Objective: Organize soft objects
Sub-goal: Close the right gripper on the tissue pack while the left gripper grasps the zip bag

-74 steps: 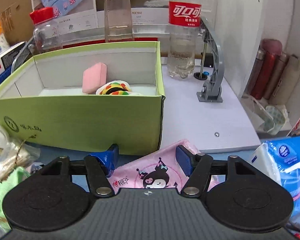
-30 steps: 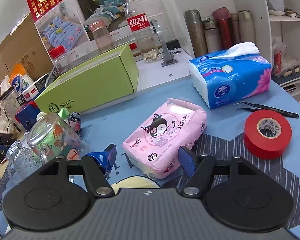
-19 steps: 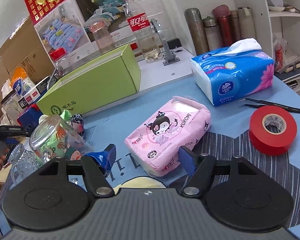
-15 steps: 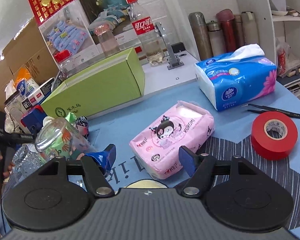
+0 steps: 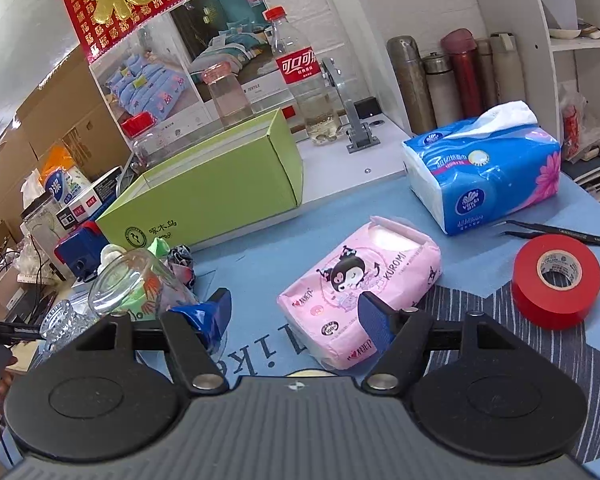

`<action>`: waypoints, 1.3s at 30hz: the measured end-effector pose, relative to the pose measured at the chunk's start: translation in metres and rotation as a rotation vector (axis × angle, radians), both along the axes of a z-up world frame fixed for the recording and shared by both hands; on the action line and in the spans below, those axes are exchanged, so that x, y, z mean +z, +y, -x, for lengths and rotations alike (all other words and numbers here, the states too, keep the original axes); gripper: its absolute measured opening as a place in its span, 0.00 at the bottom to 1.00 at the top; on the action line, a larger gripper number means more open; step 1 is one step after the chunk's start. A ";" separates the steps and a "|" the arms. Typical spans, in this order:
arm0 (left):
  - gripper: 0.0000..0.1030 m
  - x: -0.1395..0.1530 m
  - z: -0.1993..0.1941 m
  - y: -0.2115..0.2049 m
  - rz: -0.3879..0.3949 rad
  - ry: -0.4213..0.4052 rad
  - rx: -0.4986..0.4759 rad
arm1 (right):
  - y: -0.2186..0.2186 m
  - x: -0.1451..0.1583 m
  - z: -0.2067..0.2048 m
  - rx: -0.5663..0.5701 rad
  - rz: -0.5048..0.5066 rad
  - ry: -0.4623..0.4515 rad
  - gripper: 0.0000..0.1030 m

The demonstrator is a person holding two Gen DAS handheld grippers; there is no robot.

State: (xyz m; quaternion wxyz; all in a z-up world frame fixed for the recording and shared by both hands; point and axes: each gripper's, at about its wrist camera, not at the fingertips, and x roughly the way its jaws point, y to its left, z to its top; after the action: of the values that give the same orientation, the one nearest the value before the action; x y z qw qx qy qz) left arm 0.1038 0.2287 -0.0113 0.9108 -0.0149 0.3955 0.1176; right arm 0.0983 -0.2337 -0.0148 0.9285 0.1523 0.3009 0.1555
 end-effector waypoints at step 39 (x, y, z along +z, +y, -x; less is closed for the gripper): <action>0.99 -0.037 -0.035 0.018 0.069 0.054 -0.002 | 0.038 -0.021 -0.104 -0.053 0.241 0.196 0.60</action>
State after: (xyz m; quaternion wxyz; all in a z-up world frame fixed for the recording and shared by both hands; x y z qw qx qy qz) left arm 0.1387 0.2466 -0.0480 0.8988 -0.0427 0.4240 0.1031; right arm 0.2026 -0.1956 -0.0358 0.9101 0.0622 0.4022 0.0782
